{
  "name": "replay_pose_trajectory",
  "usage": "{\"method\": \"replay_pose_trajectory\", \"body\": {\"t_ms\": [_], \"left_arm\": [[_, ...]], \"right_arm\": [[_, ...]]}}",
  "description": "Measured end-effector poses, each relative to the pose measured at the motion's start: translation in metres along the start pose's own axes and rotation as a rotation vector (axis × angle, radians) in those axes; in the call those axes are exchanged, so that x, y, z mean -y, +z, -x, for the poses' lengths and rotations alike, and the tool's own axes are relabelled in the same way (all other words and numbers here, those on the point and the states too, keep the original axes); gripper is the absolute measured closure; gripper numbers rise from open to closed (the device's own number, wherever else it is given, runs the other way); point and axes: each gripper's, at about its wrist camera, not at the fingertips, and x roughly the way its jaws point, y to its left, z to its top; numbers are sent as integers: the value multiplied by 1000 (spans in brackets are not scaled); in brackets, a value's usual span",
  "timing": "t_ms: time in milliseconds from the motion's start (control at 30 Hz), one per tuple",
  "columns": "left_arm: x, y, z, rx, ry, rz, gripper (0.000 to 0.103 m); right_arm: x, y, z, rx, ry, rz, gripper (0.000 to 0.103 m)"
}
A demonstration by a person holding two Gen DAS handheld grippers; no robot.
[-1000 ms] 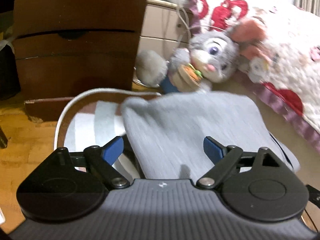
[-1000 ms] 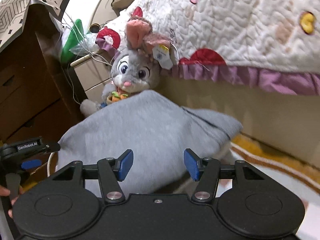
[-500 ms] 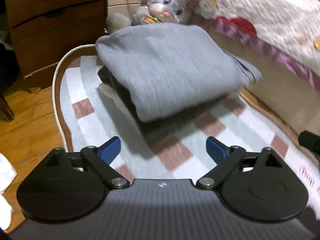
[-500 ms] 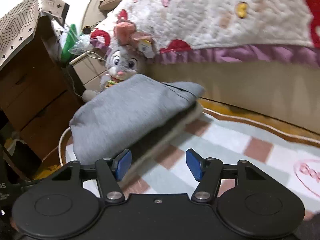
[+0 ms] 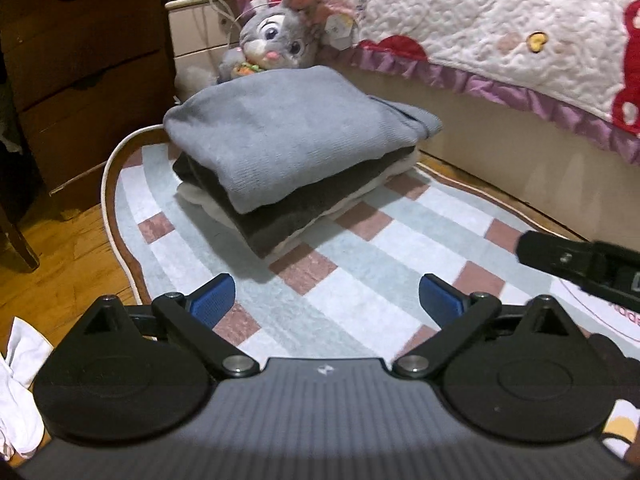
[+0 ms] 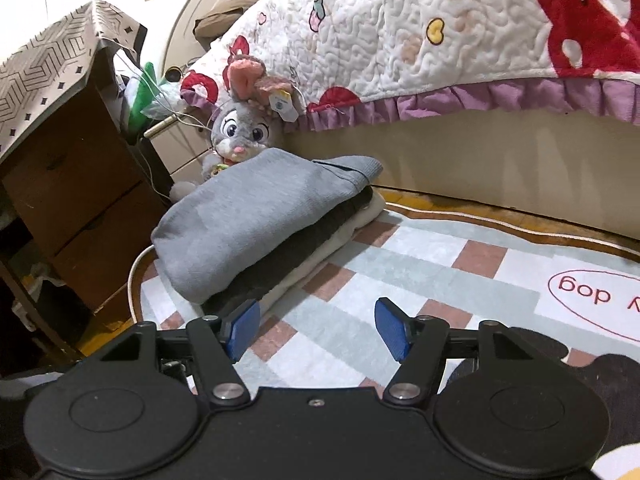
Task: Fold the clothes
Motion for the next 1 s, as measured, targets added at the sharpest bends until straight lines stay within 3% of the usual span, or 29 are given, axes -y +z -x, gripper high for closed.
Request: {"method": "replay_pose_trajectory", "body": {"t_ms": [1000], "left_arm": [[38,-19,36,-32,4,-102,3]], "right_arm": [[3,-26,51,16,-12,1,31]]}}
